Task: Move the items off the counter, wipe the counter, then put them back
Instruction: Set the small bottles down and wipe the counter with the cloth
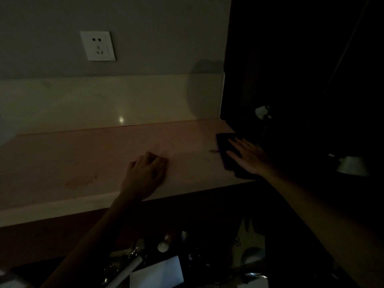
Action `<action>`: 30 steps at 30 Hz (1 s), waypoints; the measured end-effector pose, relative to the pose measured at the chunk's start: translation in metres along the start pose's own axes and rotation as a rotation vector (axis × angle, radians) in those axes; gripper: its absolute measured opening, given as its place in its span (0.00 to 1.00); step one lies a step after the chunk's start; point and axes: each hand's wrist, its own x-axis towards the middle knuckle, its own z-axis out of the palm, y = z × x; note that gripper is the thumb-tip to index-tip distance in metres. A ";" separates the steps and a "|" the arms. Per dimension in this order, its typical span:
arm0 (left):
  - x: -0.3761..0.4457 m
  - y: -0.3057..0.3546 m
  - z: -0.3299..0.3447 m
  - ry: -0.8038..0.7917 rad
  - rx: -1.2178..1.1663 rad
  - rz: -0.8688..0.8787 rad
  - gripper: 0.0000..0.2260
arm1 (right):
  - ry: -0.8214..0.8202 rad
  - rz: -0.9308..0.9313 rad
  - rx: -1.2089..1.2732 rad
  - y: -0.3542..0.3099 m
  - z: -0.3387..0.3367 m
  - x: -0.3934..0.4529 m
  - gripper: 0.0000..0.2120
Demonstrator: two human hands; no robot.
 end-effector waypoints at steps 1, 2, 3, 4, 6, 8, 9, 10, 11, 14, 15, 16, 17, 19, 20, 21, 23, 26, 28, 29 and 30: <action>0.000 0.000 0.001 0.009 0.010 0.009 0.24 | 0.007 -0.005 -0.013 -0.003 0.000 -0.007 0.37; -0.001 0.001 0.002 0.019 0.015 0.014 0.23 | 0.018 -0.015 -0.025 -0.007 0.000 -0.015 0.34; -0.001 0.001 0.002 0.026 0.016 0.014 0.23 | 0.030 -0.033 -0.034 -0.012 0.001 -0.022 0.33; -0.002 0.002 0.002 0.031 0.012 0.014 0.23 | 0.038 -0.062 -0.042 -0.018 0.001 -0.030 0.32; -0.002 0.004 0.001 0.033 -0.007 0.018 0.22 | 0.034 -0.137 -0.041 -0.032 0.003 -0.043 0.31; 0.000 0.005 0.000 0.018 0.001 0.018 0.23 | 0.029 -0.196 -0.033 -0.046 0.005 -0.046 0.30; 0.000 0.005 0.001 0.016 0.016 0.017 0.23 | 0.017 -0.208 -0.031 -0.051 0.004 -0.043 0.30; 0.001 0.005 0.002 0.020 0.027 0.017 0.23 | -0.004 -0.209 -0.030 -0.056 0.000 -0.035 0.29; 0.001 0.005 0.002 0.024 0.031 0.021 0.23 | -0.028 -0.208 -0.031 -0.059 -0.003 -0.024 0.29; 0.002 0.002 0.003 0.027 0.049 0.038 0.23 | -0.063 -0.197 -0.052 -0.063 -0.005 0.022 0.29; 0.002 0.001 0.003 0.036 0.060 0.039 0.22 | -0.066 -0.182 -0.056 -0.063 -0.004 0.041 0.29; 0.002 0.001 0.002 0.051 0.067 0.042 0.22 | -0.071 -0.161 -0.056 -0.064 -0.002 0.060 0.30; 0.002 0.000 0.001 0.067 0.067 0.047 0.21 | -0.078 -0.139 -0.056 -0.065 -0.001 0.077 0.30; 0.004 -0.002 0.001 0.075 0.049 0.054 0.20 | -0.087 -0.102 -0.062 -0.066 0.000 0.106 0.31; 0.004 -0.003 0.001 0.069 0.039 0.056 0.20 | -0.085 -0.087 -0.066 -0.067 0.000 0.115 0.31; 0.005 -0.003 0.002 0.063 0.033 0.057 0.21 | -0.078 -0.079 -0.072 -0.068 0.000 0.122 0.31; 0.006 -0.004 0.001 0.062 0.028 0.052 0.21 | -0.077 -0.094 -0.067 -0.069 -0.001 0.123 0.31; 0.004 -0.004 0.002 0.066 0.038 0.048 0.21 | -0.074 -0.136 -0.061 -0.065 0.001 0.102 0.30; 0.005 -0.004 0.003 0.061 0.027 0.045 0.22 | -0.084 -0.168 -0.052 -0.059 0.000 0.080 0.30; 0.004 -0.003 0.003 0.059 0.015 0.038 0.22 | -0.093 -0.185 -0.046 -0.056 -0.001 0.067 0.30; 0.003 -0.002 0.003 0.061 0.011 0.034 0.22 | -0.091 -0.201 -0.043 -0.052 -0.002 0.054 0.30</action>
